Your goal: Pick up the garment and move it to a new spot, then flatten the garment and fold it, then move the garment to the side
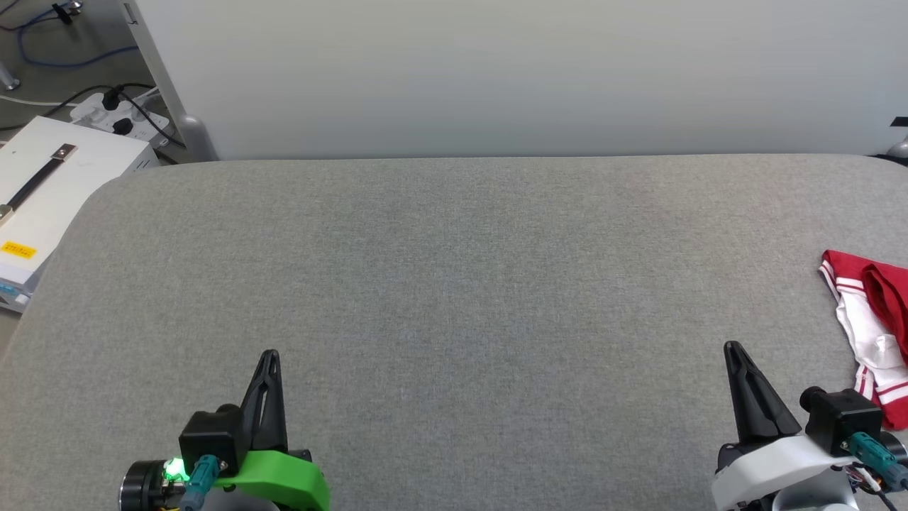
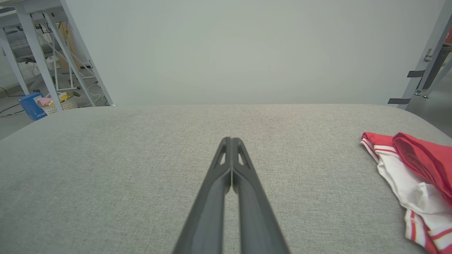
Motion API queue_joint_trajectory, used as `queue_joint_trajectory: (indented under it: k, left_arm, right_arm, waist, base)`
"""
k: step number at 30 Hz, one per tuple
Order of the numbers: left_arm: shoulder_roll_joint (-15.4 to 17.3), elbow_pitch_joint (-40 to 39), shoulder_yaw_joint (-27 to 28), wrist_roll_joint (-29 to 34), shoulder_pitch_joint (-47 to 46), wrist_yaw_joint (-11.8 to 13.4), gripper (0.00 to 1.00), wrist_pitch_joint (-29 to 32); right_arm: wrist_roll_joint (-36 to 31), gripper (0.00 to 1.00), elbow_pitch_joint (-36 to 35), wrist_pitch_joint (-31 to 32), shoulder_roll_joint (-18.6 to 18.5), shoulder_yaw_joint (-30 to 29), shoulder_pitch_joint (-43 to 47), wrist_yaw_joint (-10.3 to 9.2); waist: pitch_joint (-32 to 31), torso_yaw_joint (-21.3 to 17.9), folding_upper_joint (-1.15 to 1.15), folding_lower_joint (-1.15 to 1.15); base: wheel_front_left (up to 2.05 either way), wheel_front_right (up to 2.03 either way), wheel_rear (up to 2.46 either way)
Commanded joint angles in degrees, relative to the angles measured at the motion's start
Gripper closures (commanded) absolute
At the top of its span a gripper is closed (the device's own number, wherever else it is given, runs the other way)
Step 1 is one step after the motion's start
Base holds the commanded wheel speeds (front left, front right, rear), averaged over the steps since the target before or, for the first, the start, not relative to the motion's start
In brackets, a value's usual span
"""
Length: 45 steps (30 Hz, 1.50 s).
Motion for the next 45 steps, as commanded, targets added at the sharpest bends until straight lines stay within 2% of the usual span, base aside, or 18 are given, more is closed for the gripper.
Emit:
queue_joint_trajectory:
  k: [1, 45]
  left_arm:
    - [-0.3, -0.3, 0.2, 0.4, -0.7, -0.3, 1.0, 0.4]
    - [-1.2, -2.0, 1.8, 3.4, -2.0, -1.0, 1.0, 5.8]
  right_arm:
    - [-0.8, 1.0, -0.5, 0.4, 0.2, -0.2, -0.5, -0.01]
    - [-5.9, 1.0, -3.1, 5.7, 1.7, -0.7, -1.5, -0.03]
  waist:
    - [0.0, 0.0, 0.0, 0.0]
    - [-0.2, 0.1, 0.0, 0.0]
  base:
    - [0.0, 0.0, 0.0]
    - [0.0, 0.0, 0.0]
